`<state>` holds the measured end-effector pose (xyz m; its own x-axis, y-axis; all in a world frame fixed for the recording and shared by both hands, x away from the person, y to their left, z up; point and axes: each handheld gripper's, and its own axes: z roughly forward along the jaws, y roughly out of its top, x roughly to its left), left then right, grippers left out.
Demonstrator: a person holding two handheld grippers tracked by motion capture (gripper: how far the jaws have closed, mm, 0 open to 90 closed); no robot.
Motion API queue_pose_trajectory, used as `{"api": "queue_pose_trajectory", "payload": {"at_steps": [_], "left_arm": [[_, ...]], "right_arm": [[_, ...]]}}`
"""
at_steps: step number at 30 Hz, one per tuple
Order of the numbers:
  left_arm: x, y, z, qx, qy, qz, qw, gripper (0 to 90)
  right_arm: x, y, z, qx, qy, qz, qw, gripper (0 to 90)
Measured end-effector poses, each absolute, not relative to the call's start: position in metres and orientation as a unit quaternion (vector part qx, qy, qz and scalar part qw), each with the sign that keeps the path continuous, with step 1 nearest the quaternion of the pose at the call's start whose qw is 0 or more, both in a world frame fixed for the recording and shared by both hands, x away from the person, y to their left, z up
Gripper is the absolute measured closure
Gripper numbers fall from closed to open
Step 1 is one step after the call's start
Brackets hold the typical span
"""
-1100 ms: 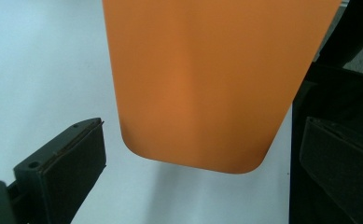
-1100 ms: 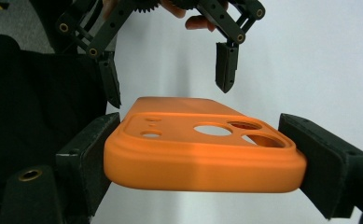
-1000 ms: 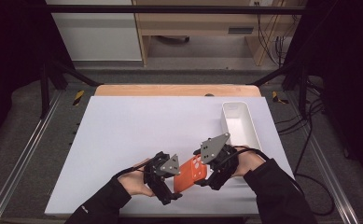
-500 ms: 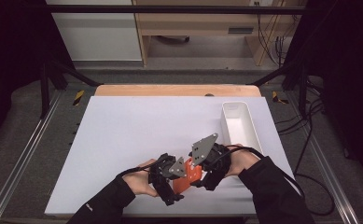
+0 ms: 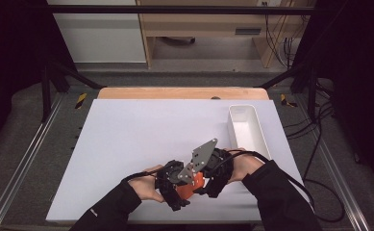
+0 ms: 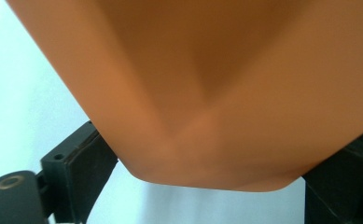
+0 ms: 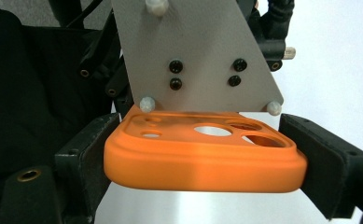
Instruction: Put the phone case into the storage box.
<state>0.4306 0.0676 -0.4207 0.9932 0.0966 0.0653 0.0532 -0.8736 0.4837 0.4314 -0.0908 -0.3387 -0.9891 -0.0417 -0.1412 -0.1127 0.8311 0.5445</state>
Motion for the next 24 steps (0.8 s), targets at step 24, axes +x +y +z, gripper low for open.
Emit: {"api": "queue_pose_trajectory", "payload": {"at_steps": [24], "left_arm": [[0.4314,0.0753,-0.4202,0.962,0.039,0.048,0.265,15.4]], "right_arm": [[0.4312,-0.0893,-0.3403,-0.040,0.955,0.285,0.076,4.8]]}}
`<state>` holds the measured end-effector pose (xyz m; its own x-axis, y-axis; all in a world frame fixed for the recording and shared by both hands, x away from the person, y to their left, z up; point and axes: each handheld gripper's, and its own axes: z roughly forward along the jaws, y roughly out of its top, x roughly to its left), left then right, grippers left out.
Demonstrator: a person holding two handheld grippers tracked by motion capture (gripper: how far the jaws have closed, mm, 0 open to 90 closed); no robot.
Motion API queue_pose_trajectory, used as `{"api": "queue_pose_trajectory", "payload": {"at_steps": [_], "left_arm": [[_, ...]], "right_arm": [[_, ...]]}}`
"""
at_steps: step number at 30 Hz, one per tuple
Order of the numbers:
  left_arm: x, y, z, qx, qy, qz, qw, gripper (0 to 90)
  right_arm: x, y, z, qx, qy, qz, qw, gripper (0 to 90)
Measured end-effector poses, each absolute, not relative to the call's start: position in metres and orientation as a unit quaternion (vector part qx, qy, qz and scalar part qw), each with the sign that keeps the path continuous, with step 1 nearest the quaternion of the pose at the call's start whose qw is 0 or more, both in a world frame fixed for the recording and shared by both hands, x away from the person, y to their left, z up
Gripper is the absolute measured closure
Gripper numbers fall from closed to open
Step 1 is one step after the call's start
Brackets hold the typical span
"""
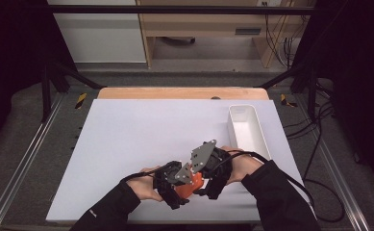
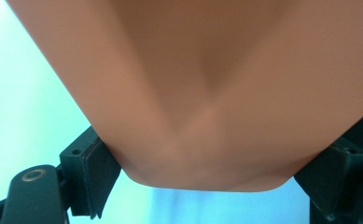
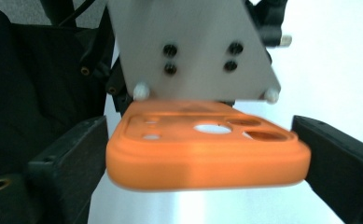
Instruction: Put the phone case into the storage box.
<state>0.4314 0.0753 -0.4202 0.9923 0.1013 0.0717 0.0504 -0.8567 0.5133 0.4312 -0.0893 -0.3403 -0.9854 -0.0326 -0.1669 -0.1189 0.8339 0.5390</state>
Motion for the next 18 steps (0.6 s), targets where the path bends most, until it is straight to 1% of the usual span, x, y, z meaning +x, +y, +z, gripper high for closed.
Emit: {"api": "queue_pose_trajectory", "payload": {"at_steps": [1,3,8,10,18], "left_arm": [[0.432,0.076,-0.420,0.962,0.041,0.048,0.267,15.4],[0.432,0.079,-0.419,0.960,0.044,0.051,0.270,15.4],[0.434,0.090,-0.420,0.957,0.057,0.052,0.279,15.3],[0.435,0.094,-0.420,0.956,0.061,0.053,0.283,15.3],[0.438,0.106,-0.423,0.944,0.085,0.052,0.314,15.3]], "right_arm": [[0.431,-0.090,-0.340,-0.045,0.955,0.282,0.081,2.1],[0.430,-0.092,-0.339,-0.042,0.953,0.290,0.081,0.3],[0.434,-0.107,-0.335,-0.017,0.936,0.342,0.078,0.3],[0.435,-0.113,-0.335,-0.004,0.930,0.358,0.085,0.3],[0.439,-0.131,-0.345,0.039,0.907,0.408,0.098,0.4]]}}
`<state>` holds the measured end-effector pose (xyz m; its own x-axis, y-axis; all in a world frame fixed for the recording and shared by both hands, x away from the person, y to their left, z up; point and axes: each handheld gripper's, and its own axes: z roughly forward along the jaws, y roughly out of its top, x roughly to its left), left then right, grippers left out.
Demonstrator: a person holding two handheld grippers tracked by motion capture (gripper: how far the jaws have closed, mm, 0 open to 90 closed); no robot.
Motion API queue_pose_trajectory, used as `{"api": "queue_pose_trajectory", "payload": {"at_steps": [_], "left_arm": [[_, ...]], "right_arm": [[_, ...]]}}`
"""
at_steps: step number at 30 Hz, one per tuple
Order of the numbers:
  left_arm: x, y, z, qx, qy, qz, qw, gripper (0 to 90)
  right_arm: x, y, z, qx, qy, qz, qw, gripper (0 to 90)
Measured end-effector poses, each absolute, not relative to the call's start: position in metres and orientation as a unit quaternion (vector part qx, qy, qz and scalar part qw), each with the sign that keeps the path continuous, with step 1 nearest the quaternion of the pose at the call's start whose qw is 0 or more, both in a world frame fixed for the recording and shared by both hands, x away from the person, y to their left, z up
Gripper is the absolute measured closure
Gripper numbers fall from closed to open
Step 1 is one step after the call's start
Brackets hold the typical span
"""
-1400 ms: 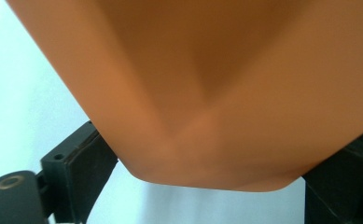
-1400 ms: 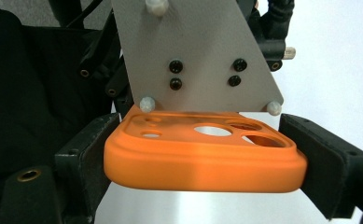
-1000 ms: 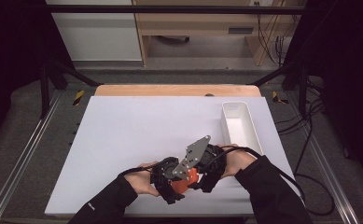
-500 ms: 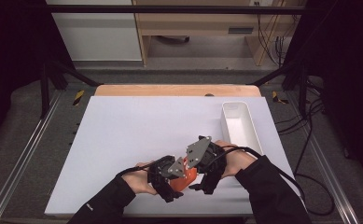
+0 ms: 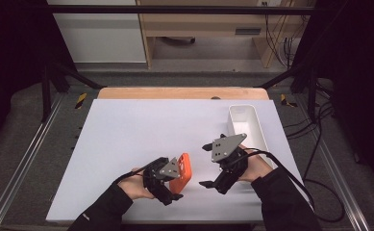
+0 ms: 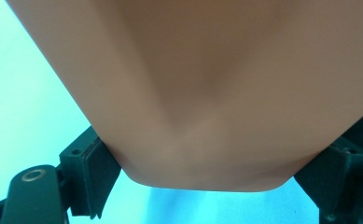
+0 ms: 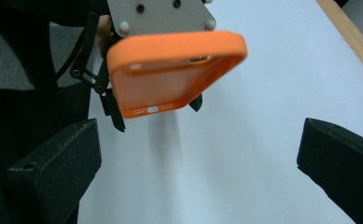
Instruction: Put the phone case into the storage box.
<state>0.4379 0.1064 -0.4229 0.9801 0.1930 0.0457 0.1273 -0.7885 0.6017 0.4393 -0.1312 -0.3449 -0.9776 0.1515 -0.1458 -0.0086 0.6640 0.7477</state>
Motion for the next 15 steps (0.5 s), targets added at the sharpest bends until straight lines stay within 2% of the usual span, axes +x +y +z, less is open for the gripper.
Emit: {"api": "queue_pose_trajectory", "payload": {"at_steps": [15], "left_arm": [[0.439,0.114,-0.419,0.927,0.089,0.051,0.360,15.3]], "right_arm": [[0.440,-0.130,-0.358,0.064,0.888,0.446,0.089,1.6]]}}
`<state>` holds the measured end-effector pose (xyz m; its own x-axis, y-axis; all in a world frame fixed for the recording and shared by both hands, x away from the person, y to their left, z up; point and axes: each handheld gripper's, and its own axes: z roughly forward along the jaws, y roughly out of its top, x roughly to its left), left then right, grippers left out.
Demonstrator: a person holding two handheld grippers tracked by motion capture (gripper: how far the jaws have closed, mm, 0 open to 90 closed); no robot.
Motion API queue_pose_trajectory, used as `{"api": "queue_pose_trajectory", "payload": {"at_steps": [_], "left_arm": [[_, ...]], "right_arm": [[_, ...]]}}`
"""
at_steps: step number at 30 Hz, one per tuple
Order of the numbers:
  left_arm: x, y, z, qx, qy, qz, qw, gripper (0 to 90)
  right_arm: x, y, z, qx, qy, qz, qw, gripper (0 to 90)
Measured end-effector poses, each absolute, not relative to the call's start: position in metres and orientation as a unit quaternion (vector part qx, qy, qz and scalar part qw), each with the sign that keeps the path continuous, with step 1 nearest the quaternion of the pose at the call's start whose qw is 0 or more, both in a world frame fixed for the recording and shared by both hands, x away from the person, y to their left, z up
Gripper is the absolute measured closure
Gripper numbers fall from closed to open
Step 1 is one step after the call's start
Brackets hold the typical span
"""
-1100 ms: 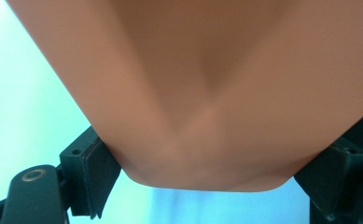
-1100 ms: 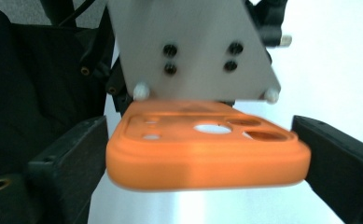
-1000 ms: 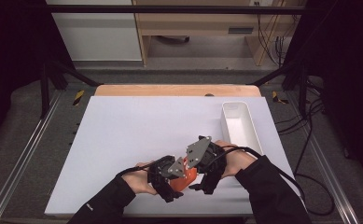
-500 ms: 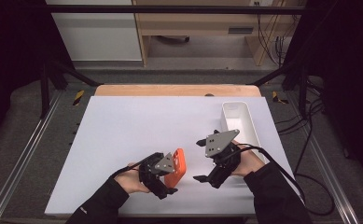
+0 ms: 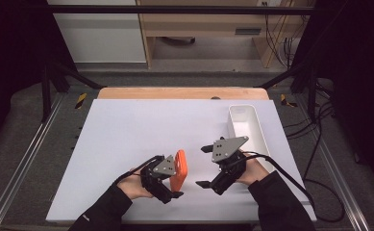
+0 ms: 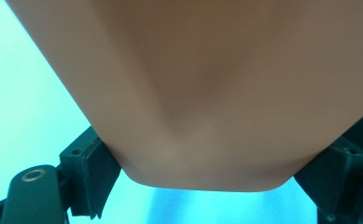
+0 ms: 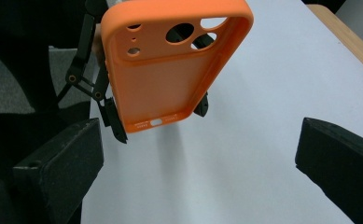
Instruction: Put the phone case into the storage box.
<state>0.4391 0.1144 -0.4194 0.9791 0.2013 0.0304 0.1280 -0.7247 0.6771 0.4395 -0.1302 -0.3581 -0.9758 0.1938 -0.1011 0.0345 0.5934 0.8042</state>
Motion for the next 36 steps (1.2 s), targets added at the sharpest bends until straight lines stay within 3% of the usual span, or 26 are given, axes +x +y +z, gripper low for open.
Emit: {"api": "queue_pose_trajectory", "payload": {"at_steps": [13,36], "left_arm": [[0.443,0.118,-0.415,0.913,0.092,0.054,0.395,15.4],[0.442,0.108,-0.411,0.914,0.056,0.041,0.401,15.4]], "right_arm": [[0.437,-0.130,-0.352,0.061,0.875,0.474,0.072,1.8],[0.441,-0.114,-0.346,0.035,0.879,0.473,0.046,1.9]]}}
